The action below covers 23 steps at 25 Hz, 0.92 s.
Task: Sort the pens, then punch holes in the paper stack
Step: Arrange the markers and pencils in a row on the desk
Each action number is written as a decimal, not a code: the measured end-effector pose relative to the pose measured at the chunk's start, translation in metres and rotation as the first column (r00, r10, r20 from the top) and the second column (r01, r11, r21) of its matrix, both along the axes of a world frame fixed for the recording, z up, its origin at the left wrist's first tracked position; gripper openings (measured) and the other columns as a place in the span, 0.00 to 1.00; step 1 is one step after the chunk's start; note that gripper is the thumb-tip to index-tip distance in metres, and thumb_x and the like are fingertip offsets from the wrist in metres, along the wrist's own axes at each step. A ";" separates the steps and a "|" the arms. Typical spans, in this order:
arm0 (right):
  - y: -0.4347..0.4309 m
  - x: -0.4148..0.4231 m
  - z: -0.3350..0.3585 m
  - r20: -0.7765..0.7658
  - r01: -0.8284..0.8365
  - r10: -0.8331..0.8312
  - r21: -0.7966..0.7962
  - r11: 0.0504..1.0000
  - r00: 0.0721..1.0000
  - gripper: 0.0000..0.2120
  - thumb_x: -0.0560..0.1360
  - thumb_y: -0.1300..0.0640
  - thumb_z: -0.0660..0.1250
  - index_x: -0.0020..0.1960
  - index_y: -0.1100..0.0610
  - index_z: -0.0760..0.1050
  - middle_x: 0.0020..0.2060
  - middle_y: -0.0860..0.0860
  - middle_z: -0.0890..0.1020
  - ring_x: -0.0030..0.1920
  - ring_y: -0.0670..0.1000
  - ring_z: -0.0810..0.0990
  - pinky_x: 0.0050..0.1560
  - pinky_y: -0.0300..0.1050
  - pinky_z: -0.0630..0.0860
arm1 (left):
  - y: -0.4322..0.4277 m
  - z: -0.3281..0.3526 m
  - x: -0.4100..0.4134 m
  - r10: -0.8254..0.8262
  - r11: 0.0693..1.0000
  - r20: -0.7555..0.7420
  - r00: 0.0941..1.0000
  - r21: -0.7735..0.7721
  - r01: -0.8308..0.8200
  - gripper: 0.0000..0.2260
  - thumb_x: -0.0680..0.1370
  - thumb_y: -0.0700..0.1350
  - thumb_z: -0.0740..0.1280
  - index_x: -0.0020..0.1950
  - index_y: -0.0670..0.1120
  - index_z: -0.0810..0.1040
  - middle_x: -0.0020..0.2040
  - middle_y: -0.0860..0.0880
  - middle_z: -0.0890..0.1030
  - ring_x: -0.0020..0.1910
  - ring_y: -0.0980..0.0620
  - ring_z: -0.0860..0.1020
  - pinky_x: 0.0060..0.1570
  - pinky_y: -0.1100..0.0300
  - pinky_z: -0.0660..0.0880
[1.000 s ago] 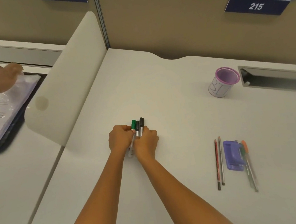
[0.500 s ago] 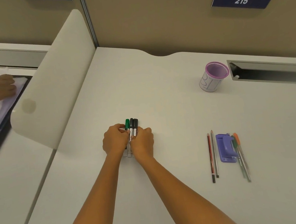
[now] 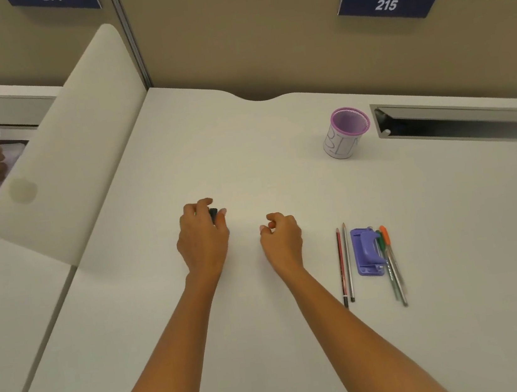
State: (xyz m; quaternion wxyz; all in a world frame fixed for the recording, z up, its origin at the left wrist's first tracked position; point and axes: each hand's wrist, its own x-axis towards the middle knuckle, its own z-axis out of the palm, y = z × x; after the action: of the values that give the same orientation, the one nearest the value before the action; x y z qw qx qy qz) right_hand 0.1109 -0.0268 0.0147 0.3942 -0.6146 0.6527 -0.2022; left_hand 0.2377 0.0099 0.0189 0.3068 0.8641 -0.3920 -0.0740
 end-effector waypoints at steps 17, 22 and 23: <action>-0.030 -0.222 -0.006 -0.107 0.264 -0.271 -0.077 0.961 0.957 0.13 0.79 0.58 0.63 0.61 0.61 0.77 0.56 0.58 0.80 0.55 0.57 0.80 0.54 0.50 0.78 | -0.033 -0.002 -0.207 -0.300 0.924 -0.209 0.931 0.177 0.338 0.11 0.78 0.50 0.64 0.59 0.48 0.75 0.56 0.48 0.78 0.51 0.48 0.78 0.42 0.57 0.70; -0.050 -0.238 -0.016 -0.201 0.208 -0.205 -0.003 0.978 0.958 0.14 0.77 0.53 0.66 0.56 0.63 0.79 0.51 0.58 0.84 0.50 0.58 0.82 0.49 0.49 0.78 | -0.052 0.008 -0.238 -0.411 0.893 -0.094 0.907 0.160 0.421 0.12 0.78 0.50 0.64 0.60 0.50 0.76 0.58 0.48 0.77 0.55 0.49 0.76 0.46 0.56 0.73; -0.054 -0.237 -0.016 -0.219 0.189 -0.185 -0.003 0.982 0.958 0.14 0.77 0.52 0.66 0.54 0.62 0.79 0.49 0.58 0.83 0.48 0.58 0.82 0.48 0.50 0.78 | -0.058 0.007 -0.244 -0.435 0.880 -0.051 0.899 0.188 0.436 0.12 0.78 0.51 0.64 0.60 0.50 0.76 0.59 0.47 0.77 0.57 0.48 0.74 0.49 0.55 0.73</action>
State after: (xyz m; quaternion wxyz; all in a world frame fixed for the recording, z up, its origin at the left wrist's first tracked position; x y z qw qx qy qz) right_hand -0.1261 -0.0804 -0.0016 0.3048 -0.5649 0.7490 -0.1642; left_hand -0.0061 -0.0485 0.0263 0.1977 0.7795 -0.5658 -0.1820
